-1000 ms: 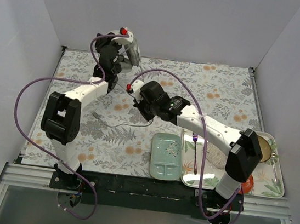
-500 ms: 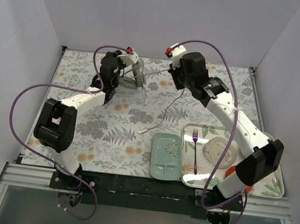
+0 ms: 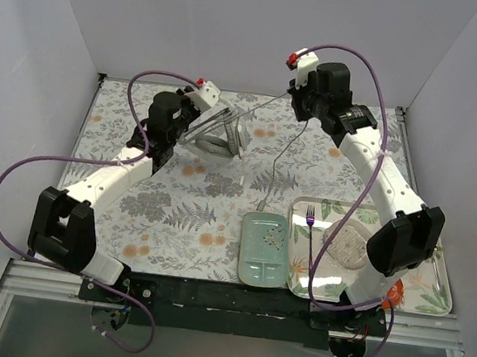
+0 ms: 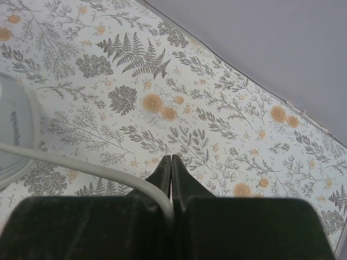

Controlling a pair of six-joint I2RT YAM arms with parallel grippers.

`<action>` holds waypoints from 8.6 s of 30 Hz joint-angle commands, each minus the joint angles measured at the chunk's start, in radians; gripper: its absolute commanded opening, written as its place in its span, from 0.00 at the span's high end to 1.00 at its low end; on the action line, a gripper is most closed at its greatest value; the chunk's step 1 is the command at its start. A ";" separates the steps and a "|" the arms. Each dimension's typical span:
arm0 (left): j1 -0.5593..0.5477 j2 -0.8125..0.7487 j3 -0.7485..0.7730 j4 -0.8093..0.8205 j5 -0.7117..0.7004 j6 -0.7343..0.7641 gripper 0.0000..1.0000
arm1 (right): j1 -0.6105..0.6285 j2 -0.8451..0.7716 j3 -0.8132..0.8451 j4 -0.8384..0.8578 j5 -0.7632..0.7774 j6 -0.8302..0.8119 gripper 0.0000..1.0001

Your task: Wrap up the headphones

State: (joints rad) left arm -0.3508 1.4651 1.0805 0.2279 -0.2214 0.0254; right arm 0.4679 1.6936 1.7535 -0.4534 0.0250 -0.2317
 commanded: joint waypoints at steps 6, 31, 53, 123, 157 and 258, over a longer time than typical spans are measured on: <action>-0.020 -0.117 0.056 -0.485 0.123 -0.099 1.00 | -0.140 0.040 0.187 0.179 0.007 0.051 0.99; -0.027 -0.065 0.912 -0.889 0.671 -0.869 1.00 | -0.014 0.187 -0.173 0.788 -0.633 0.382 0.80; -0.027 0.081 1.228 -0.874 0.418 -0.935 1.00 | 0.100 0.351 -0.354 1.068 -0.528 0.571 0.75; 0.112 0.173 0.033 0.174 -0.164 -0.078 1.00 | 0.399 0.144 0.270 -0.363 0.318 -0.003 0.99; 0.401 0.501 0.895 -0.714 0.616 -1.114 1.00 | 0.549 -0.232 -0.471 0.373 0.078 -0.021 0.99; 0.078 -0.106 0.085 -0.604 0.809 -0.582 1.00 | 0.003 -0.020 -0.156 0.228 -0.356 0.043 0.99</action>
State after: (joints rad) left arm -0.2981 1.3895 1.1007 -0.2302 0.3504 -0.4450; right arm 0.5472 1.7210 1.6550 -0.4538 -0.2302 -0.2638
